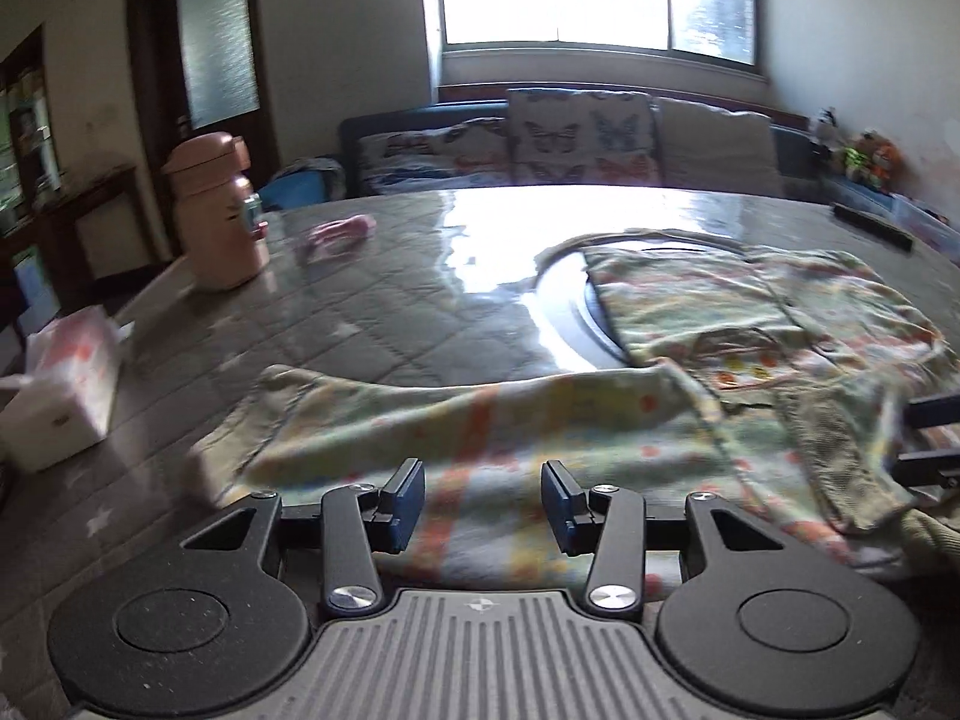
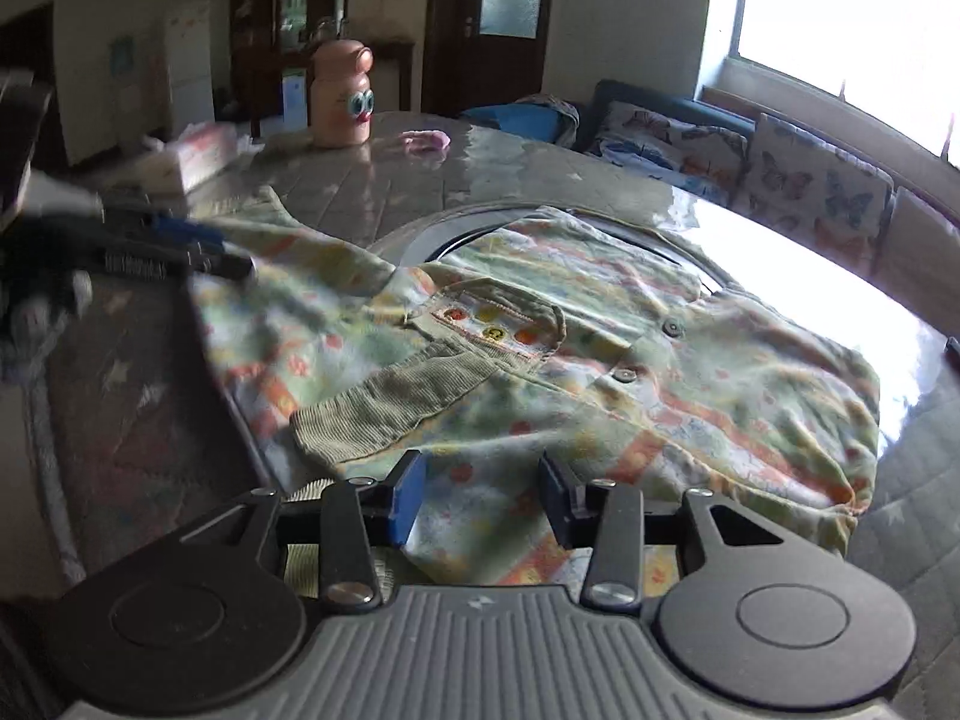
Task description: Fold clothes
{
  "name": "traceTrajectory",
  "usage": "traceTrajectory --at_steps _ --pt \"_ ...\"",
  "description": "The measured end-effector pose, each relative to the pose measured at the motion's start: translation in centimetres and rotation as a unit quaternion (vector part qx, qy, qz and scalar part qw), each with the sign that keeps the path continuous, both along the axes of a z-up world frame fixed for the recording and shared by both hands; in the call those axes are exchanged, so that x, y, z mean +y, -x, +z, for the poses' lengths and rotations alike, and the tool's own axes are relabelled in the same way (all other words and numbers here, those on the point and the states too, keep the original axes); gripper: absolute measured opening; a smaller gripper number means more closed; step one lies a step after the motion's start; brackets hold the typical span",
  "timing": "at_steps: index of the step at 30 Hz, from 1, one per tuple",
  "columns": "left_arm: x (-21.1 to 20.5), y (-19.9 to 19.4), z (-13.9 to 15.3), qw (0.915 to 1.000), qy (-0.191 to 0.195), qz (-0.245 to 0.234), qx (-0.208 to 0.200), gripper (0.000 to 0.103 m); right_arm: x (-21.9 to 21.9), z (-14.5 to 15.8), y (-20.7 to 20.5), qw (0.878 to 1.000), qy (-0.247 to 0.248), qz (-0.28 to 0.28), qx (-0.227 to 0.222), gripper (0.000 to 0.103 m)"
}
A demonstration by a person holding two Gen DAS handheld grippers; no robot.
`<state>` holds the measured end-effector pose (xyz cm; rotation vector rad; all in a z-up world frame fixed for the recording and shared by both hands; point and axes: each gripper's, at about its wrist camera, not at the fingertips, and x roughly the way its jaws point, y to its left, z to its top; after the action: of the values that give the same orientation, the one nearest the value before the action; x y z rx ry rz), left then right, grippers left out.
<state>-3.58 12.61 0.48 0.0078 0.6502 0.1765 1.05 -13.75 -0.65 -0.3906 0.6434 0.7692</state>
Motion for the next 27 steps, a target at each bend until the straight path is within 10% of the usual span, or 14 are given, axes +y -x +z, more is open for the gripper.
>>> traceTrajectory --at_steps 17,27 --pt "8.7 0.6 -0.7 0.9812 0.040 0.189 -0.013 0.053 0.3 0.2 -0.1 1.000 -0.015 0.005 0.016 0.050" --pt "11.3 0.7 -0.8 0.9712 0.071 0.226 -0.022 0.037 0.3 0.1 0.0 1.000 -0.020 0.001 0.021 0.050"
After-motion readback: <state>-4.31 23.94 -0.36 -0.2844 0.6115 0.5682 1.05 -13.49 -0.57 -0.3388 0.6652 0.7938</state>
